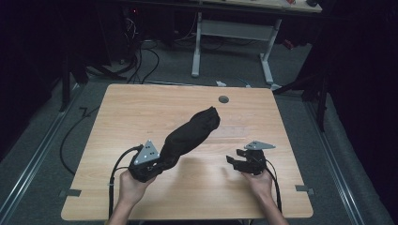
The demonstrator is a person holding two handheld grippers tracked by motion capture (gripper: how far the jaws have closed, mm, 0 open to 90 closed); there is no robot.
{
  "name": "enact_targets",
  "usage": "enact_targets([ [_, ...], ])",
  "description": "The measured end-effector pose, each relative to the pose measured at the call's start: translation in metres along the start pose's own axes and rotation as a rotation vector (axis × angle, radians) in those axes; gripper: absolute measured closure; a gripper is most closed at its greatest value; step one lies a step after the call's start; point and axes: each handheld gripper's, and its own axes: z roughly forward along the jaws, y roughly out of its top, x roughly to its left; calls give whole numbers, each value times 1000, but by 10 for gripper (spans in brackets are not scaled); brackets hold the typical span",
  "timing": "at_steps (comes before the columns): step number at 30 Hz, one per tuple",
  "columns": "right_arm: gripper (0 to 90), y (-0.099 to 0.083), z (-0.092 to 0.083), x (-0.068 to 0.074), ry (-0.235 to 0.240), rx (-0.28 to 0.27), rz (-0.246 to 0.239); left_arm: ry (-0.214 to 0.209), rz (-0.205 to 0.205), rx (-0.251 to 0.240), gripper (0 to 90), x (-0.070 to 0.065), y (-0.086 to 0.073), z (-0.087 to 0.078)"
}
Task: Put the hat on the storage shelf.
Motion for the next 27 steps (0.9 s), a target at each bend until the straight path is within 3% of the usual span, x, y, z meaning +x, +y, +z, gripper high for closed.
enact_targets([
  [11, 421, -16, 8, -1, -79, 31, -29, 31, -50, -70, 864, 7, 20, 15],
  [16, 421, -19, 11, 1, -110, 41, -67, 45, -67, -90, 865, 11, 26, 20],
  [21, 411, -19, 12, 3, -120, 45, -73, 52, -100, -132, 865, 13, 34, 26],
  [27, 406, -19, 12, 4, -124, 44, -73, 56, -105, -165, 865, 17, 44, 33],
])
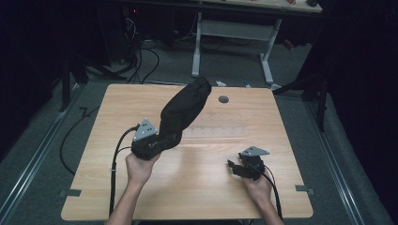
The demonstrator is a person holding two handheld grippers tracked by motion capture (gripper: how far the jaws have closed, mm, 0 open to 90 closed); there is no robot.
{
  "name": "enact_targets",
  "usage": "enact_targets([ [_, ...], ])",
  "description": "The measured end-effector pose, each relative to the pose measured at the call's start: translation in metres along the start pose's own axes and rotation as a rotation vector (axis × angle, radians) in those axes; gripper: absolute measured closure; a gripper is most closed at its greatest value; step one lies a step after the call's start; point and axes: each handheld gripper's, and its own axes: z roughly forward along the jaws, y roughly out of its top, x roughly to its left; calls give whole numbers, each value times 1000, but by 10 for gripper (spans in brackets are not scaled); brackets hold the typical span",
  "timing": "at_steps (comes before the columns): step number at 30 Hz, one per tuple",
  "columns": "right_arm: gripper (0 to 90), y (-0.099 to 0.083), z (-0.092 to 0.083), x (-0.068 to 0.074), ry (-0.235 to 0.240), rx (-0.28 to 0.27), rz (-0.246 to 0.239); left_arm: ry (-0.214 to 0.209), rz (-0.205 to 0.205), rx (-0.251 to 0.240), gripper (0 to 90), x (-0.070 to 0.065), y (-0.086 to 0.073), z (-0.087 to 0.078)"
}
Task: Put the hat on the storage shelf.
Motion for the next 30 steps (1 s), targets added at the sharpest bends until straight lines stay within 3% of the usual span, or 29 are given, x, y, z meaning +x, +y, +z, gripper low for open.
enact_targets([
  [10, 403, 0, 0, 0, 0, 0, -1, 21, 2, -20, 864, 9, 9, 16],
  [25, 402, 0, 0, 0, -1, 0, 0, 15, 1, -19, 864, 16, 15, 41],
  [30, 401, 0, 0, 0, -1, 0, 1, 25, -18, -35, 864, 23, 15, 48],
])
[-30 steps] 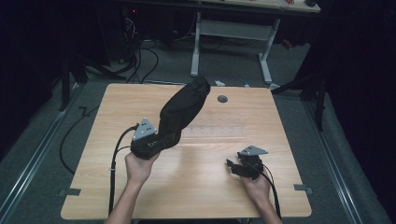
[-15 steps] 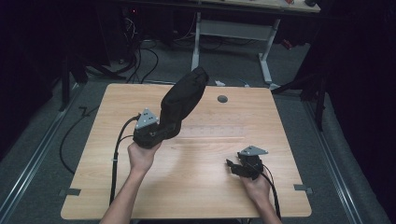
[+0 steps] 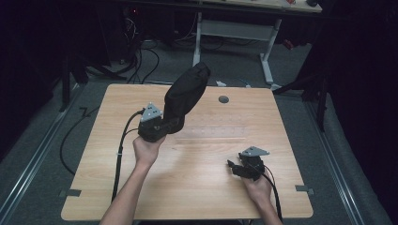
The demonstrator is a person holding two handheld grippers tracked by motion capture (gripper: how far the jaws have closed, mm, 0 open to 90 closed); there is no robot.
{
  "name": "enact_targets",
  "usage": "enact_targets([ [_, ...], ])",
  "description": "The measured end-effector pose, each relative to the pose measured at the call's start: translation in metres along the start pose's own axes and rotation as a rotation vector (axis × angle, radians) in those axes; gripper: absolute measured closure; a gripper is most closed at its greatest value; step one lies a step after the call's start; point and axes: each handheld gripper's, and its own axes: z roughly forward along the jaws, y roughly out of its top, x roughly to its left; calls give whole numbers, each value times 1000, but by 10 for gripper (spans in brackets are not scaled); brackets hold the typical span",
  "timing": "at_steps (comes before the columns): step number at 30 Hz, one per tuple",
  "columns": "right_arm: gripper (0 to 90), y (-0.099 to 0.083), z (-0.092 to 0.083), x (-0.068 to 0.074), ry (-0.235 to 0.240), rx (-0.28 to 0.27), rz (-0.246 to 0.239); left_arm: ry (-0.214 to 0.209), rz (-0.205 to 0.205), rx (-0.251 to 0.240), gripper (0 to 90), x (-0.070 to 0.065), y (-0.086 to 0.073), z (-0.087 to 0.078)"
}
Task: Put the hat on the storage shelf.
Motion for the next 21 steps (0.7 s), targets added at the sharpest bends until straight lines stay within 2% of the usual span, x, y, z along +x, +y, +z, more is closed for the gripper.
enact_targets([
  [9, 400, 0, 0, 0, 0, 0, 0, 24, 7, -19, 864, 8, -5, 11],
  [14, 399, 0, 0, 0, 1, 0, 0, 33, 26, -14, 864, 9, -8, 19],
  [21, 397, 0, 0, 0, 0, -1, -4, 67, 41, -12, 864, 13, -14, 27],
])
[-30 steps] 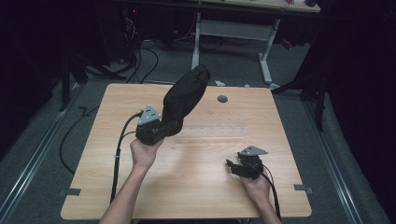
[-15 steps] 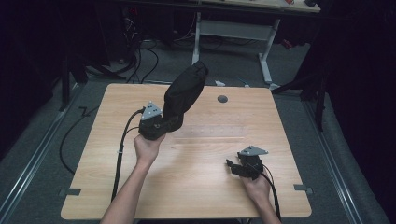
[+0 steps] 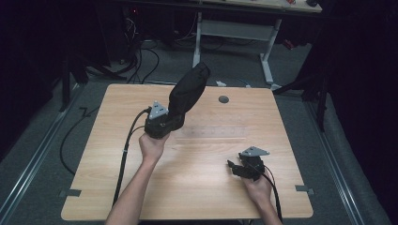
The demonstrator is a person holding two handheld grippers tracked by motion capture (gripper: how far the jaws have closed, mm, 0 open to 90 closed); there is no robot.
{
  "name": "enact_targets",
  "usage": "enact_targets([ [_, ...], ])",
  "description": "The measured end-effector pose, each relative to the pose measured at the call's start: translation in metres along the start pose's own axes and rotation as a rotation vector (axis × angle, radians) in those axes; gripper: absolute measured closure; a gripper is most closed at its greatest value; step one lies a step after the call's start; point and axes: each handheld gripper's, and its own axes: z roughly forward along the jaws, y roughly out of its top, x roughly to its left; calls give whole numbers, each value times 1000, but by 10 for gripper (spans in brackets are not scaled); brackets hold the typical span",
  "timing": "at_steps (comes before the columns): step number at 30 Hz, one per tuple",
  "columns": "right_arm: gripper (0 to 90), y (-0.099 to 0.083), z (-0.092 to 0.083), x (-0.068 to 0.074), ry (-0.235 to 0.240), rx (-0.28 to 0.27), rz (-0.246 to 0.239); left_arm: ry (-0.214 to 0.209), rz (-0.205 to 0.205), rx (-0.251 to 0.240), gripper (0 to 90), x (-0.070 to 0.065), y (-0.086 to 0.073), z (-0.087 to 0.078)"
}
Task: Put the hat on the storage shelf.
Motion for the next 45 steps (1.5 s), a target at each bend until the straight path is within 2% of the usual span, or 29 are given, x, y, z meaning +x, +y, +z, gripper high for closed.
enact_targets([
  [13, 394, 0, 0, 0, 1, 0, -1, 33, 3, 5, 863, 4, -9, 7],
  [23, 393, 0, 0, 0, 0, 1, 1, 44, 2, -12, 862, 2, -12, 8],
  [28, 392, 0, 0, 1, 0, 1, 1, 44, -21, -29, 862, 3, -13, 6],
  [45, 391, 0, 0, 0, 0, 1, 0, 55, -15, -35, 855, -1, -19, 7],
])
